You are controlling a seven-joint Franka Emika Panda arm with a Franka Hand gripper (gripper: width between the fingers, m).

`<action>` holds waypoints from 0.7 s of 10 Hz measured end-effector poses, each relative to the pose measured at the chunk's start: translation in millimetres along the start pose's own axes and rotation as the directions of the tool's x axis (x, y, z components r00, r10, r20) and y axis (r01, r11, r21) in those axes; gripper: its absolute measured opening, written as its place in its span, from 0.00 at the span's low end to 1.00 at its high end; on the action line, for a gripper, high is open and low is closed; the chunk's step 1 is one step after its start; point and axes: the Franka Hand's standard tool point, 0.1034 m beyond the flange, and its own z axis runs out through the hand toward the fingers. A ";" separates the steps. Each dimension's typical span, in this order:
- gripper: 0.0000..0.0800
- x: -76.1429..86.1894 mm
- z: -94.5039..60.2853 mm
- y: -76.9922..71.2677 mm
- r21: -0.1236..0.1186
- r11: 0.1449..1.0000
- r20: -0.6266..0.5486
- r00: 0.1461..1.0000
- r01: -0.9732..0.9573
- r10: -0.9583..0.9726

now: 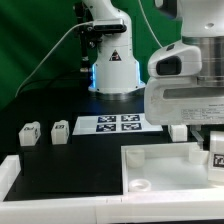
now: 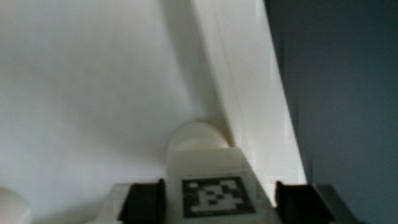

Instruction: Assemble one leg

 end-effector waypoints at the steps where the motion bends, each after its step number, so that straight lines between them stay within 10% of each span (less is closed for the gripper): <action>1: 0.37 -0.4 0.0 -0.7 0.004 0.994 0.002 0.994 -0.109 0.109; 4: 0.37 1.0 1.7 -3.9 0.024 0.905 0.021 0.906 -0.424 0.424; 7: 0.37 4.7 2.6 -7.4 0.105 0.651 0.035 0.657 -0.751 0.753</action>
Offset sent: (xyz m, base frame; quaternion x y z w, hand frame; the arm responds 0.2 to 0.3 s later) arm 0.0146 0.0006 -0.0081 0.0122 0.0025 0.3250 0.9456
